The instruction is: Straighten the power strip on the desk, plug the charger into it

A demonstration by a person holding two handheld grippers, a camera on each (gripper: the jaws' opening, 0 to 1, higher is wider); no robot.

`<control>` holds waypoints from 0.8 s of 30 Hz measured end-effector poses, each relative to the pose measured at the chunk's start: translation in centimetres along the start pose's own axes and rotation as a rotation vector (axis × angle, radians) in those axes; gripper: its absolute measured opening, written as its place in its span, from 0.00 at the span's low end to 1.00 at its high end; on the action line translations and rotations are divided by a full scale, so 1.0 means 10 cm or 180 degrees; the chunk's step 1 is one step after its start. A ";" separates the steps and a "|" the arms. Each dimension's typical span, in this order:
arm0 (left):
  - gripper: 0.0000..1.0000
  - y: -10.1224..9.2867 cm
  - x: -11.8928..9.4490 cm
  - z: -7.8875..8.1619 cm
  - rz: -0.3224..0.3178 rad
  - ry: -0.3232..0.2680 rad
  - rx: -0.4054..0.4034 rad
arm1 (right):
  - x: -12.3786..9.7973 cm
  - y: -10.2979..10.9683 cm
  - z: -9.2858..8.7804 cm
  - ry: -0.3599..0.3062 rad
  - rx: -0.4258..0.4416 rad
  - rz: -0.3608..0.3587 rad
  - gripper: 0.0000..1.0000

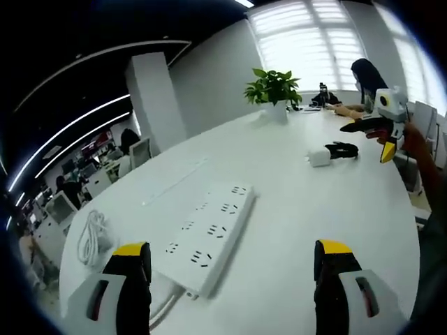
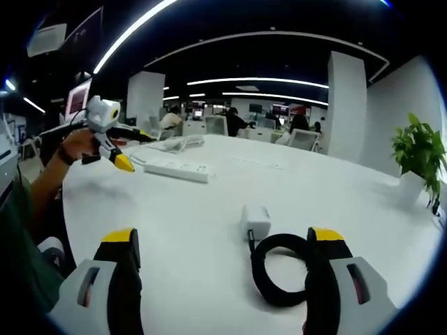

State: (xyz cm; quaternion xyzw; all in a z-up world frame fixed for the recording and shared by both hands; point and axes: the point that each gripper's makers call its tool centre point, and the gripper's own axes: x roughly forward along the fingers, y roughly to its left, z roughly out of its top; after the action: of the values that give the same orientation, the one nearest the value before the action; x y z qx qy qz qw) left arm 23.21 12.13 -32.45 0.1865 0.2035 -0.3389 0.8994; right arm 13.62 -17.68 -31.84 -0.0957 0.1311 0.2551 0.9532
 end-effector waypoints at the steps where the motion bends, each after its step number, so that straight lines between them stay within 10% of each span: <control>1: 0.99 0.01 0.00 0.00 0.0000 0.0019 0.0010 | -0.01 -0.01 0.01 -0.0016 -0.0001 -0.0017 0.98; 24: 0.99 0.12 0.16 0.14 -0.0300 0.0118 0.0047 | -0.03 -0.06 -0.05 -0.0033 0.0003 -0.0078 0.97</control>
State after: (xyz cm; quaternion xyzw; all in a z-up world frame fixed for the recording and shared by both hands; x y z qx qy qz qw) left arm 25.43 11.48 -31.82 0.1896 0.2262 -0.3788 0.8771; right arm 13.59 -18.46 -32.11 -0.0955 0.1250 0.2438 0.9570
